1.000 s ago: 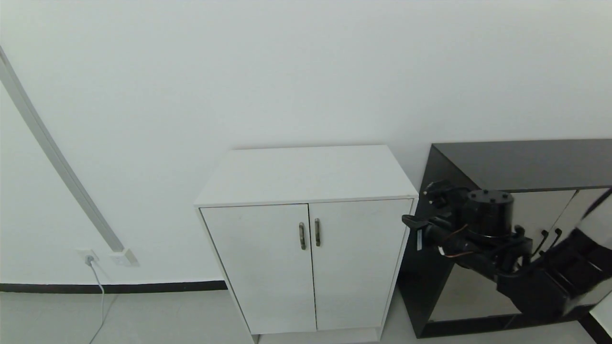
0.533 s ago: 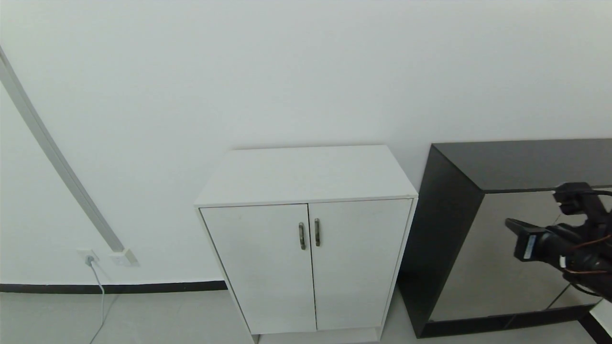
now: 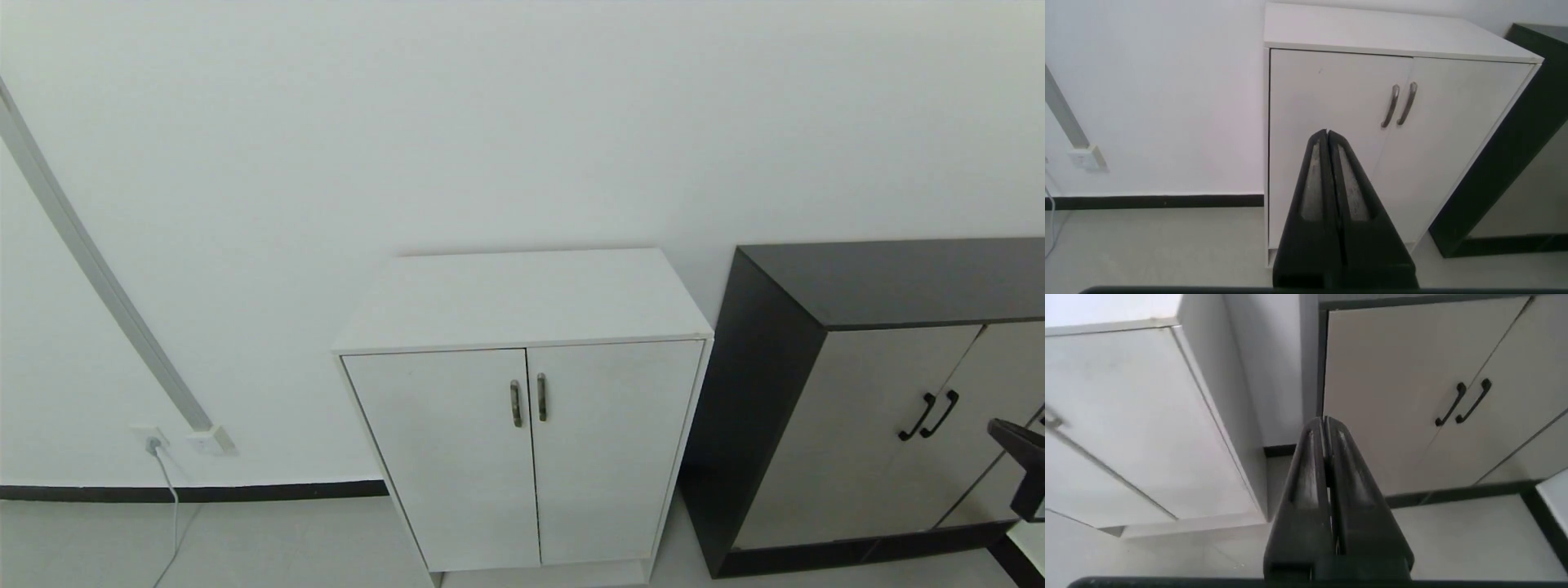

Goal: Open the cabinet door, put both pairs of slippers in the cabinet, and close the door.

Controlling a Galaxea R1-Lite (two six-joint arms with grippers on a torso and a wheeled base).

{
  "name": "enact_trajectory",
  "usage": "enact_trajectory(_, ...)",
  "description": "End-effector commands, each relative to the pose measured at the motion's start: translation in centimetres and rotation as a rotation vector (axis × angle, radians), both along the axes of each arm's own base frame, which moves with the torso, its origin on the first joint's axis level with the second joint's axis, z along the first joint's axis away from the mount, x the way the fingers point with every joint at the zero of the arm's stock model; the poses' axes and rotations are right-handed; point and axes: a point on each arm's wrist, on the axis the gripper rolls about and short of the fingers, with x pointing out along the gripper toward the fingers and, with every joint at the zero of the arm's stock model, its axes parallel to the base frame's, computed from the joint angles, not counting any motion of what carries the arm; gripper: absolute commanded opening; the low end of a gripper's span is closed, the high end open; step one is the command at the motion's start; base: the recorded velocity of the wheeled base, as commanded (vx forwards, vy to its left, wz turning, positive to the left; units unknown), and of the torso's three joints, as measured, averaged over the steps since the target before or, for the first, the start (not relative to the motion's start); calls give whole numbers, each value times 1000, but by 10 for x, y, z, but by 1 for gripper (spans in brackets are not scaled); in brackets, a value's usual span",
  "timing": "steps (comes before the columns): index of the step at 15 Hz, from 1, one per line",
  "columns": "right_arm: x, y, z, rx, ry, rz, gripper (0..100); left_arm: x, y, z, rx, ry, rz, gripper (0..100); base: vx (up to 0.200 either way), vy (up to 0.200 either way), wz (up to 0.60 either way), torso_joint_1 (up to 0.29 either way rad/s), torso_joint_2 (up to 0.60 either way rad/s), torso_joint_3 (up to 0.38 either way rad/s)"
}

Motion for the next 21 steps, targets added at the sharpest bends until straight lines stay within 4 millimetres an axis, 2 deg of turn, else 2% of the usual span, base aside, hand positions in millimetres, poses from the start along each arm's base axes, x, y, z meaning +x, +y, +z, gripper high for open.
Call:
enact_trajectory(1,-41,9,0,-35,-41,68,0,0,0,0,-1,1,0,0,0,0,0,0,0,0)
enact_trajectory(7,-117,21,-34,11,102,176,0,0,0,0,0,-1,0,0,0,0,0,0,0,0)
enact_trajectory(9,-132,23,-45,18,119,194,0,0,0,0,0,-1,0,0,0,0,0,0,0,0)
enact_trajectory(11,-138,23,-53,26,145,205,0,0,0,0,0,-1,0,0,0,0,0,0,0,0)
enact_trajectory(14,-138,23,-53,20,149,195,0,0,0,0,0,-1,0,0,0,0,0,0,0,0)
enact_trajectory(16,-136,20,-54,-22,176,38,0,0,0,0,0,-1,0,0,0,0,0,0,0,0)
enact_trajectory(17,-137,19,-57,-42,192,34,0,0,0,0,0,-1,0,0,0,0,0,0,0,0)
enact_trajectory(19,-138,20,-57,-48,169,46,0,0,0,0,0,1,0,0,0,0,0,0,0,0)
enact_trajectory(21,-143,20,-57,-56,108,150,0,0,0,0,0,1,0,0,0,0,0,0,0,0)
